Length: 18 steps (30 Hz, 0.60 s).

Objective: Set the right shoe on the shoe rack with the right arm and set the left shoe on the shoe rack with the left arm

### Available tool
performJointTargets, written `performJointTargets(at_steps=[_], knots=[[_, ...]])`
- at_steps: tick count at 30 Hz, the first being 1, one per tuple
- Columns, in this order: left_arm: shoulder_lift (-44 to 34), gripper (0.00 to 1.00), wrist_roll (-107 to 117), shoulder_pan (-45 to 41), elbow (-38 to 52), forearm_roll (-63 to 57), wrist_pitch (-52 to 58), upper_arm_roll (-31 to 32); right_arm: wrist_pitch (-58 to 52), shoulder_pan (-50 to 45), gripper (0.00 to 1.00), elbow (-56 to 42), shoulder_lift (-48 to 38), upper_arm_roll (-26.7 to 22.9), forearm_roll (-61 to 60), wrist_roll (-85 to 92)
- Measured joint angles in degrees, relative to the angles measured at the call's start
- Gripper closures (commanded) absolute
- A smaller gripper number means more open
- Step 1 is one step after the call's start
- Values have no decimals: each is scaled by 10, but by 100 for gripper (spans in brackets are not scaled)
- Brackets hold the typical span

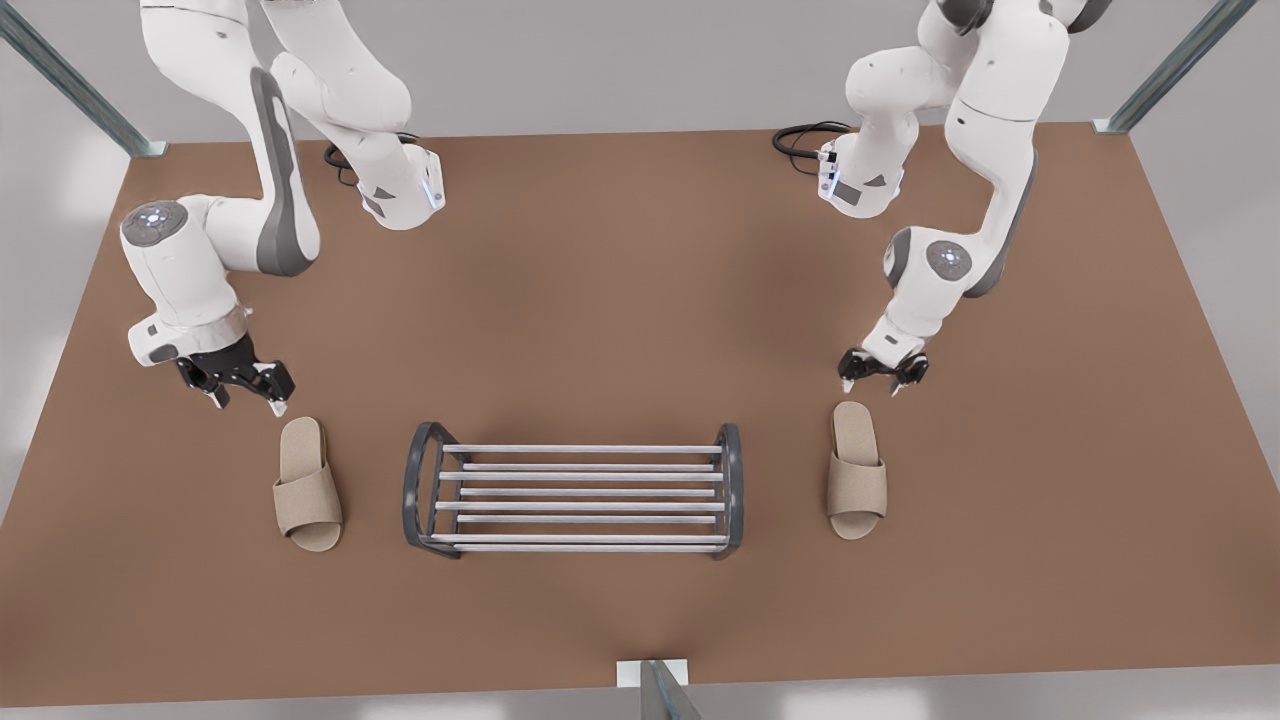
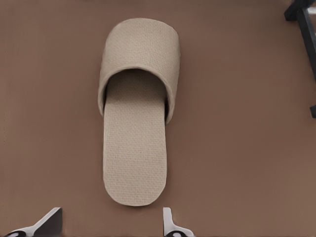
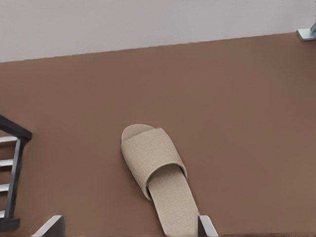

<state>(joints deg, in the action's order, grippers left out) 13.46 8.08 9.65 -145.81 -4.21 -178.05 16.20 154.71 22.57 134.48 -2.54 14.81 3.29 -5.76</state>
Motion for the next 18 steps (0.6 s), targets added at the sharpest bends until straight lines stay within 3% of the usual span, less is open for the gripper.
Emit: performJointTargets(at_steps=[4,7,9,12,18], knots=[[46,1,3,-1,18,-1,-104,-28,142,95,0,19,59,1,0,14],[67,1,4,-3,39,-1,-148,-33,206,153,0,-19,168,11,1,34],[82,1,5,-40,52,-2,-168,-70,254,185,0,-23,220,61,1,47],[105,1,7,-80,68,-2,-188,-109,302,255,0,-19,233,188,1,64],[154,1,9,-98,107,-2,-209,-114,373,318,0,20,269,243,9,118]])
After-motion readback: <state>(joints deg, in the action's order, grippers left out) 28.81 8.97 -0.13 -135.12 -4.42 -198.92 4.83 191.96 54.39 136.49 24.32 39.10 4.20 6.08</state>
